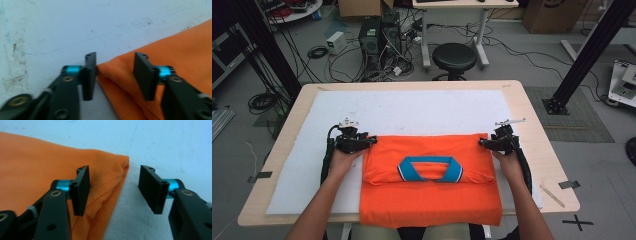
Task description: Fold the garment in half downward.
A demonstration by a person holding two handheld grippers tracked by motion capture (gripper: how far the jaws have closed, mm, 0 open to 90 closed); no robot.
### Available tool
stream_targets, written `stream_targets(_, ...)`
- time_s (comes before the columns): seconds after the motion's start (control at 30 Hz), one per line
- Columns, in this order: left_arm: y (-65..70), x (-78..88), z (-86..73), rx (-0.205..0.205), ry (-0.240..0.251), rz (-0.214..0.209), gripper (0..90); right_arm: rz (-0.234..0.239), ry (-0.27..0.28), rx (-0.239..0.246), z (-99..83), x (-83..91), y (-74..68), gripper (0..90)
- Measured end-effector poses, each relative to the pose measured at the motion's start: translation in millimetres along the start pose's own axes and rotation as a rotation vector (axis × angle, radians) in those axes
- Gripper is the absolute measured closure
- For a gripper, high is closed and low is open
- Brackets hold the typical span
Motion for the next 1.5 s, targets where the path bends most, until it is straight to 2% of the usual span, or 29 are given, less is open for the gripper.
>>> stream_targets(0.07,3.6,-1.1,-0.3,-0.043,-0.008,0.004,76.3,0.040,-0.006,0.015,-0.1,0.8,-2.9,73.9)
stream_targets(0.1,4.4,-1.3,-0.2,-0.048,-0.008,0.013,79.5,0.044,-0.005,0.042,0.2,0.8,-5.5,80.4)
stream_targets(0.13,4.4,-1.5,0.1,-0.045,-0.006,0.015,81.0,0.040,-0.003,0.055,1.1,0.5,-7.5,82.2)
stream_targets(0.2,1.5,-1.3,2.1,-0.022,0.014,0.030,82.1,0.036,-0.005,0.070,3.3,-0.4,-7.8,83.5)
stream_targets(0.23,-0.3,-1.6,4.0,-0.007,0.031,0.035,82.3,0.035,-0.002,0.067,4.3,-1.1,-7.3,83.7)
stream_targets(0.37,-6.2,-10.9,15.3,0.036,0.043,0.056,82.3,0.020,0.034,0.045,14.1,-4.2,-2.6,84.2)
stream_targets(0.43,-8.6,-15.0,21.5,0.048,0.072,0.062,82.3,0.005,0.048,0.042,20.1,-7.1,0.5,84.3)
stream_targets(0.47,-10.4,-17.9,24.4,0.054,0.062,0.061,82.3,-0.002,0.055,0.035,23.5,-8.6,2.3,84.2)
stream_targets(0.5,-11.8,-20.6,27.7,0.056,0.067,0.064,82.3,-0.003,0.060,0.032,27.2,-10.8,4.1,84.3)
stream_targets(0.57,-14.5,-23.5,33.4,0.060,0.113,0.070,82.3,-0.013,0.067,0.031,34.3,-15.3,7.3,84.2)
stream_targets(0.67,-20.1,-30.4,36.1,0.057,0.098,0.081,82.2,-0.016,0.077,0.009,44.2,-23.6,11.1,84.2)
stream_targets(0.83,-23.2,-35.0,46.4,0.034,0.144,0.079,82.2,-0.044,0.091,0.006,51.0,-31.7,12.6,84.1)
stream_targets(0.93,-26.0,-37.2,41.5,0.050,0.126,0.074,81.9,-0.048,0.108,0.001,53.5,-33.6,13.5,84.1)
stream_targets(1.0,-25.9,-37.4,40.2,0.061,0.119,0.080,79.2,-0.062,0.111,0.012,53.6,-33.9,11.1,83.8)
stream_targets(1.07,-24.5,-34.9,42.6,0.084,0.127,0.081,63.8,-0.064,0.105,0.015,52.6,-34.8,9.1,79.8)
stream_targets(1.1,-23.1,-32.5,44.1,0.087,0.127,0.073,56.3,-0.066,0.108,0.011,52.3,-33.9,8.3,74.1)
stream_targets(1.2,-16.0,-22.9,49.7,0.070,0.160,0.048,50.5,-0.053,0.135,-0.008,54.9,-27.8,4.6,58.2)
stream_targets(1.27,-8.3,-16.1,51.7,0.055,0.177,0.015,49.9,-0.050,0.154,0.013,57.1,-21.3,0.1,54.9)
stream_targets(1.33,0.6,-10.6,51.8,0.036,0.188,-0.019,49.5,-0.025,0.162,0.024,57.7,-16.6,-6.3,52.4)
stream_targets(1.43,16.3,-5.8,49.2,0.042,0.180,-0.108,43.7,-0.003,0.160,0.067,54.6,-8.9,-18.5,51.2)
stream_targets(1.5,24.3,-4.6,48.8,0.023,0.183,-0.130,43.4,0.010,0.159,0.076,51.8,-5.8,-23.6,50.2)
Point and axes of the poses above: each handheld gripper's, and its own axes: x roughly backward along the jaws, z roughly out of its top, y roughly to its right, the point moved 6 cm from there along -x, roughly forward along the jaws, and after that the axes turned 11 degrees about y, right-handed, at the moved point
